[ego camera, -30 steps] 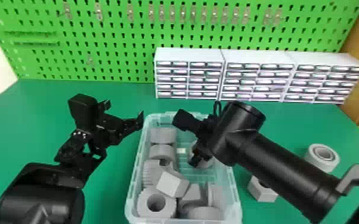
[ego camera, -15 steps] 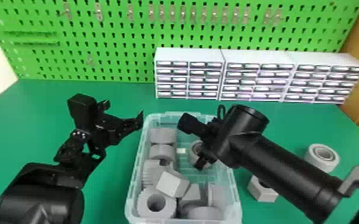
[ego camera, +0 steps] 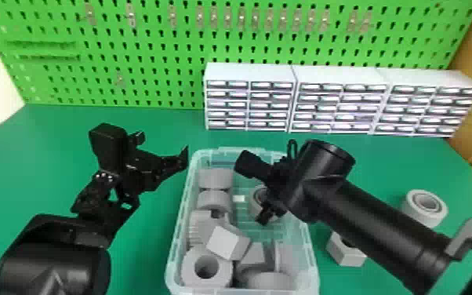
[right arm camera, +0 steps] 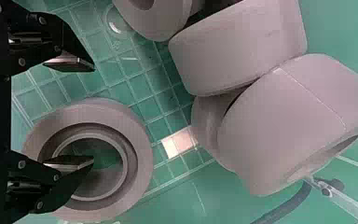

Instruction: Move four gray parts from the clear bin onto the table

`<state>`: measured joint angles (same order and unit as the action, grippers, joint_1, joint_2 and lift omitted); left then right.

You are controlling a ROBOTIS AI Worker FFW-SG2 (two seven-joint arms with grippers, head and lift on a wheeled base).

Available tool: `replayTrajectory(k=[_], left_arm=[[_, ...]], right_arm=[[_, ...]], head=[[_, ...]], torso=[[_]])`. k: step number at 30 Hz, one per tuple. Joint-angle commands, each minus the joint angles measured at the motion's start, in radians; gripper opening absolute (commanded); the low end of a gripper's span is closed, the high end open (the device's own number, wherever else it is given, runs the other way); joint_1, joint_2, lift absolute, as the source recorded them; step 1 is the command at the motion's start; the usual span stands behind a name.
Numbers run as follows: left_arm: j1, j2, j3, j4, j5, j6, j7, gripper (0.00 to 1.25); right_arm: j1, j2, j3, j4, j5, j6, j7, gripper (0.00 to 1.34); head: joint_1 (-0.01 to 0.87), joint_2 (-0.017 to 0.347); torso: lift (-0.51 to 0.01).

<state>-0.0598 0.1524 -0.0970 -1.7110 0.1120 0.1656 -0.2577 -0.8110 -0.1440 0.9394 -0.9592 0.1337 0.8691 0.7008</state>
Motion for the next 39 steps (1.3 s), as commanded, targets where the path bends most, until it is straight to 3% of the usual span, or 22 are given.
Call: replayTrajectory(k=[1,10,13,23,32,39], left_arm=[[0.000,-0.001,-0.001,0.002,0.000,0.000,0.000,1.14],[-0.002,-0.001,-0.006,0.007,-0.002,0.000,0.000,1.14],[-0.002,-0.001,-0.006,0.007,-0.002,0.000,0.000,1.14],[0.000,-0.001,-0.004,0.007,0.000,0.000,0.000,1.14],[0.005,-0.001,-0.001,0.007,0.003,0.000,-0.002,1.14],[0.009,-0.001,0.002,0.007,0.005,0.000,-0.005,1.14]], right_arm=[[0.001,0.000,0.005,0.005,0.000,-0.007,-0.003,0.78],[0.001,-0.005,0.012,0.010,-0.008,-0.013,-0.020,0.77],[0.001,-0.003,0.016,0.010,-0.008,-0.012,-0.020,0.72],[0.006,-0.003,0.045,0.004,0.021,-0.018,-0.023,0.24],[0.010,-0.003,0.025,-0.015,0.041,-0.025,-0.021,0.23],[0.016,-0.005,-0.027,-0.122,0.136,0.019,-0.021,0.23]], head=[[0.678,0.034],[0.678,0.034],[0.678,0.034],[0.678,0.034],[0.678,0.034],[0.678,0.034]], torso=[[-0.050],[-0.050],[-0.050],[-0.050],[-0.050],[-0.050]])
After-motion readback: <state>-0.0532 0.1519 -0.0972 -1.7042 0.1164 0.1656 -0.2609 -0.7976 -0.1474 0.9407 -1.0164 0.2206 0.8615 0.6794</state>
